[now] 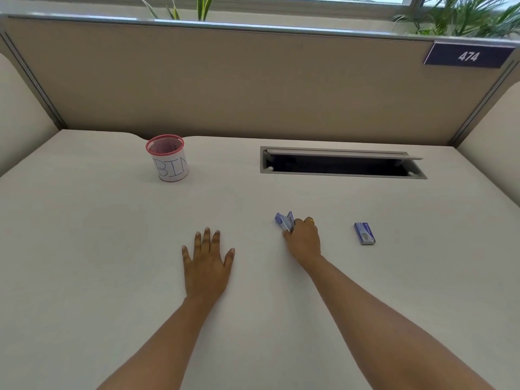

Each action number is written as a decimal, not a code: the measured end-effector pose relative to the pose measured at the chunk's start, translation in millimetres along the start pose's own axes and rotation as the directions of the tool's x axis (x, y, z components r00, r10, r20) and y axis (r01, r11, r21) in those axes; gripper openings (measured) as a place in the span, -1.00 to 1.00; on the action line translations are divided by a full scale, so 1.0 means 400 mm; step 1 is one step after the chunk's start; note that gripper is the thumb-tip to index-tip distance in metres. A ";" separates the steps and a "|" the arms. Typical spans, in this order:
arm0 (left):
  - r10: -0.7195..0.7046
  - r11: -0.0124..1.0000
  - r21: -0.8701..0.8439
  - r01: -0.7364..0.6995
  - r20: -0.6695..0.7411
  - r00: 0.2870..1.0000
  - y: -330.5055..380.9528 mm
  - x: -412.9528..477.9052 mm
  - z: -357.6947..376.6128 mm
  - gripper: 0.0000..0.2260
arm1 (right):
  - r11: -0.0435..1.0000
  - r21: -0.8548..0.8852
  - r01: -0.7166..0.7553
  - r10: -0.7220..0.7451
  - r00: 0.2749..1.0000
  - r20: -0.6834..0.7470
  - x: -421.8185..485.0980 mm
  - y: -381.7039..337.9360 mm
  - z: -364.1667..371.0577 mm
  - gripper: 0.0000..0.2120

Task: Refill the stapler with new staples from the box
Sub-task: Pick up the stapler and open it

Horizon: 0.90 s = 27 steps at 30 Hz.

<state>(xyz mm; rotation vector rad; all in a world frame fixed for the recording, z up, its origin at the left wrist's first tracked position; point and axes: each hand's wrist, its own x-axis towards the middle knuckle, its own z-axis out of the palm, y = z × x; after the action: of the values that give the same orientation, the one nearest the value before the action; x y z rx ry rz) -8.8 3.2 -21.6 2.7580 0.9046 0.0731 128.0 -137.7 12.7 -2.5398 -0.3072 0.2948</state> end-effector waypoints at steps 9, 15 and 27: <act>0.010 1.000 -0.013 -0.010 -0.029 1.000 0.002 -0.050 0.007 -0.35 | 0.528 0.782 -0.331 0.009 0.923 0.385 -0.093 -0.028 -0.039 -0.78; 0.009 0.999 -0.040 -0.011 -0.064 0.998 -0.003 -0.060 0.012 -0.19 | 0.531 0.804 -0.269 -0.014 0.946 0.325 -0.175 -0.002 -0.057 -0.73; 0.010 0.999 -0.029 -0.012 -0.091 0.996 -0.002 -0.060 0.017 -0.21 | 0.626 0.777 -0.069 0.031 0.998 0.063 -0.212 0.025 -0.043 -0.97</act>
<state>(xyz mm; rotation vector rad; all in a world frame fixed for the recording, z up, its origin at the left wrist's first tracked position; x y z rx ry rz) -27.7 -11.8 -27.7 2.7519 0.9031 0.2135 53.6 -178.2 33.3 -1.6634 -0.0811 0.4013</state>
